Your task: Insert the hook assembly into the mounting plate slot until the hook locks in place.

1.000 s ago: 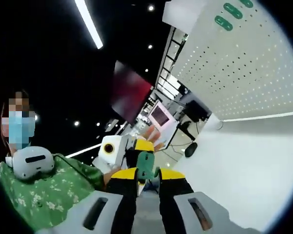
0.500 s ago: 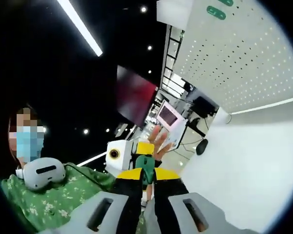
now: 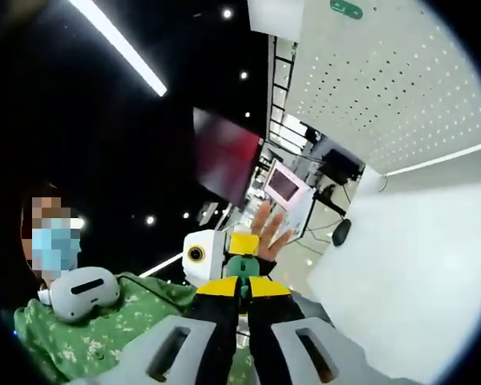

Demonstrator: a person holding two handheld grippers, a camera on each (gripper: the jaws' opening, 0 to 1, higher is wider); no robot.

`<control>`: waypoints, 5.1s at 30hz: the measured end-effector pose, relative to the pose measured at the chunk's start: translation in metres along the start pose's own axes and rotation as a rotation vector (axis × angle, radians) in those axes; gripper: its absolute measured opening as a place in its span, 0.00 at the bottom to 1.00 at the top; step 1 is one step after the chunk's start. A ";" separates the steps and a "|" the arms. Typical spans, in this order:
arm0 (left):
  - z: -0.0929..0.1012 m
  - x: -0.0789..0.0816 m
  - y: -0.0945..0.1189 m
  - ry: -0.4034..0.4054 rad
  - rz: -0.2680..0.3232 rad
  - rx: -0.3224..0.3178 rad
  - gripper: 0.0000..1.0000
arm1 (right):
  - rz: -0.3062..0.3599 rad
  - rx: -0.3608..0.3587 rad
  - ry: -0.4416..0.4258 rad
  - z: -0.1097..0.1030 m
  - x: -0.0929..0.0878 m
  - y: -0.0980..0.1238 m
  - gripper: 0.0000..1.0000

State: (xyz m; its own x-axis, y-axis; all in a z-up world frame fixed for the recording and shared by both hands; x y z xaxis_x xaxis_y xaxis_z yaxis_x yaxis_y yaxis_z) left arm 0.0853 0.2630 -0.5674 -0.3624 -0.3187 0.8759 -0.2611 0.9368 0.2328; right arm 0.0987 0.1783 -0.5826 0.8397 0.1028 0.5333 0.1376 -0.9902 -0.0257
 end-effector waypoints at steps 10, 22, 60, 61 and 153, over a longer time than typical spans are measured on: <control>0.004 -0.003 -0.003 -0.037 -0.045 -0.009 0.29 | -0.021 -0.039 -0.024 0.004 -0.004 0.001 0.02; -0.003 -0.009 -0.009 0.068 -0.075 0.009 0.43 | 0.051 -0.098 0.001 0.010 0.007 0.004 0.01; -0.025 -0.043 -0.013 0.465 -0.196 0.192 0.65 | 0.138 -0.792 0.396 0.040 0.033 0.016 0.01; -0.026 -0.043 -0.013 0.473 -0.194 0.197 0.65 | 0.136 -0.821 0.407 0.042 0.033 0.016 0.01; -0.006 -0.083 0.031 0.640 -0.239 0.254 0.53 | 0.677 -1.383 0.752 0.058 0.224 0.013 0.01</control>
State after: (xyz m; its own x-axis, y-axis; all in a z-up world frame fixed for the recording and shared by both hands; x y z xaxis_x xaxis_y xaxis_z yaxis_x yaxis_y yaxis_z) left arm 0.1123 0.3194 -0.6304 0.3038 -0.2905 0.9073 -0.4956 0.7651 0.4110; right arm 0.3186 0.1943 -0.5122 0.0837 -0.0001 0.9965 -0.9731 -0.2155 0.0817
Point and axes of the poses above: the point that each gripper's makers call its tool centre point, and the gripper's own axes: y roughly backward along the fingers, z roughly to its right, x roughly out of its top, the point moved 5 cm from there along y, roughly backward along the fingers, and after that the axes turned 11 degrees about -z, right-handed, at the moved point
